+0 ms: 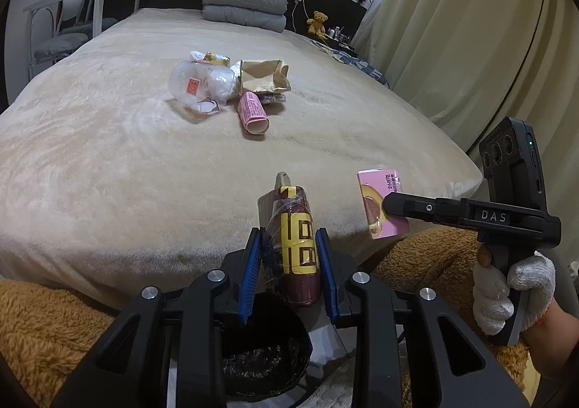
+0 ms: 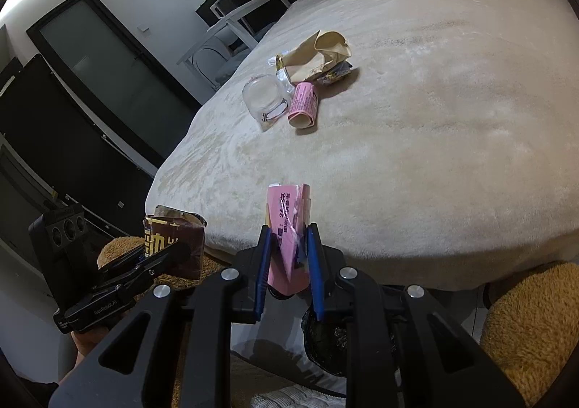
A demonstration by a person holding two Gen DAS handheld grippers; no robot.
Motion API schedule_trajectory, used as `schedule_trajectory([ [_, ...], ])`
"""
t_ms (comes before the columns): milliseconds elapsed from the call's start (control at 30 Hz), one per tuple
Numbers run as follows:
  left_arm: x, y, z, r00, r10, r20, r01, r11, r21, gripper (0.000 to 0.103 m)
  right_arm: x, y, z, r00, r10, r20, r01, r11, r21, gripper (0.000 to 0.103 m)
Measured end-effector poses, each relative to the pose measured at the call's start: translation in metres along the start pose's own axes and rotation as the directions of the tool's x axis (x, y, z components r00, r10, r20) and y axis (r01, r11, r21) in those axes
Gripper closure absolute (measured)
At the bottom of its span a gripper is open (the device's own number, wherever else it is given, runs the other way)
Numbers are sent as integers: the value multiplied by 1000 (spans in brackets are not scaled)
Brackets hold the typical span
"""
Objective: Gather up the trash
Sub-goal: 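Carry the bottle and pink packet down over the black bin with both tools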
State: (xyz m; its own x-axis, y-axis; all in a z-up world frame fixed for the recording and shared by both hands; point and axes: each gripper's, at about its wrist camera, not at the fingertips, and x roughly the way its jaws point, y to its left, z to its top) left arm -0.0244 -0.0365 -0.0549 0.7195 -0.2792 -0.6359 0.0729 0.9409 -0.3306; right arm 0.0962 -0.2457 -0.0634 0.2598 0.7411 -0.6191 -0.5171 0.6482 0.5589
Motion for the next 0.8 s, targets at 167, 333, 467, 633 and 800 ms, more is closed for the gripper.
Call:
schedule_trajectory([
  [167, 8, -3, -13, 998, -10, -58, 9, 1000, -18, 75, 5, 0, -18, 999, -3, -45, 3, 1000, 8, 81],
  [333, 21, -3, -25, 992, -11, -126, 7, 999, -34, 75, 16, -3, -30, 994, -15, -112, 18, 1000, 20, 81],
  [467, 33, 2, -31, 982, -25, -186, 13, 998, -64, 75, 28, -7, -35, 984, -32, -173, 37, 999, 27, 81],
  [633, 52, 7, -38, 961, -41, -272, 16, 995, -95, 75, 45, -18, -43, 964, -59, -261, 77, 995, 57, 81],
  [800, 74, 14, -47, 931, -54, -362, 3, 990, -142, 75, 58, -27, -49, 940, -84, -332, 115, 990, 77, 81],
])
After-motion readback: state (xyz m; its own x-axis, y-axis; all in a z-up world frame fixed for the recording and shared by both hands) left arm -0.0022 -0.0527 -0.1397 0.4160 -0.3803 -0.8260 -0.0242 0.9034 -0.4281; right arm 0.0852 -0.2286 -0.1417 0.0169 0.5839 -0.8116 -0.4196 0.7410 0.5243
